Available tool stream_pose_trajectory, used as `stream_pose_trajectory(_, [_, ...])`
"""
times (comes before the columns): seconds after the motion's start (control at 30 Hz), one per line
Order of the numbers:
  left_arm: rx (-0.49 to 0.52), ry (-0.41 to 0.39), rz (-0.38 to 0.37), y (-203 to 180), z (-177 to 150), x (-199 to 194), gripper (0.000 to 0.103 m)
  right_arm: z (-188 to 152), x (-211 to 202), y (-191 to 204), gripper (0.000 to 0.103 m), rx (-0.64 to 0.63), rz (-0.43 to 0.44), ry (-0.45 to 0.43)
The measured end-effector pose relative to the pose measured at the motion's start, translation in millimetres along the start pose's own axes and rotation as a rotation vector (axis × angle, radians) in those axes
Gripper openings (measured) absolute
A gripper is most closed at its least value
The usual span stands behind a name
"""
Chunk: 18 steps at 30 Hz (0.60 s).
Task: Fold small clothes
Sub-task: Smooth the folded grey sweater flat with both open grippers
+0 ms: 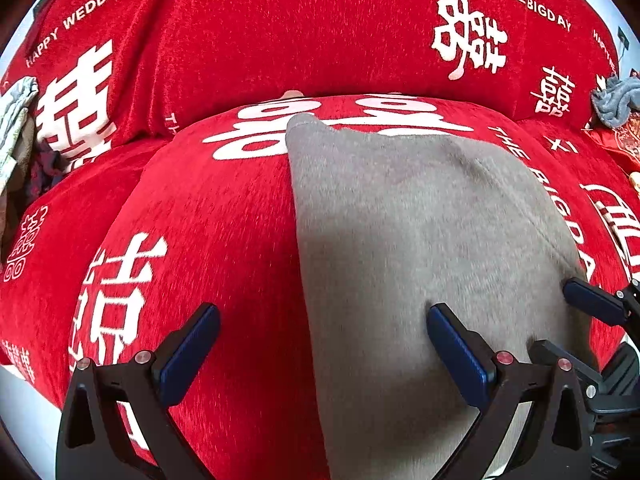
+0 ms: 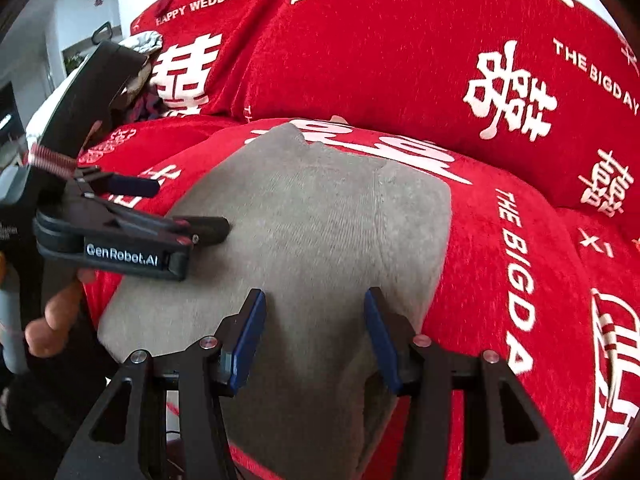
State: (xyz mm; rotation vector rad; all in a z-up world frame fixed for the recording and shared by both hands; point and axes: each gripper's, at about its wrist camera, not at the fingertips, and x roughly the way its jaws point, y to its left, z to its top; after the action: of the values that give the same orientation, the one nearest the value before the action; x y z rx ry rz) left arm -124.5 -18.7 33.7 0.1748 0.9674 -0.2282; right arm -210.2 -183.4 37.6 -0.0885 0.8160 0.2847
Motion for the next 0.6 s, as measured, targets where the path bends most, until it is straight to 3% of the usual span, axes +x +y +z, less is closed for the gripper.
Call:
stream_pose_trajectory(0.33, [-0.011,-0.021,0.009,1,-27,-14,0.103,-31,-8,15,0.056,-0.016,-0.025,0.024])
stream_pose_trajectory(0.6, [0.028,-0.024,0.024,-5,-41,-33,0.103,-24,-24,17,0.062,0.079,0.001,0.093])
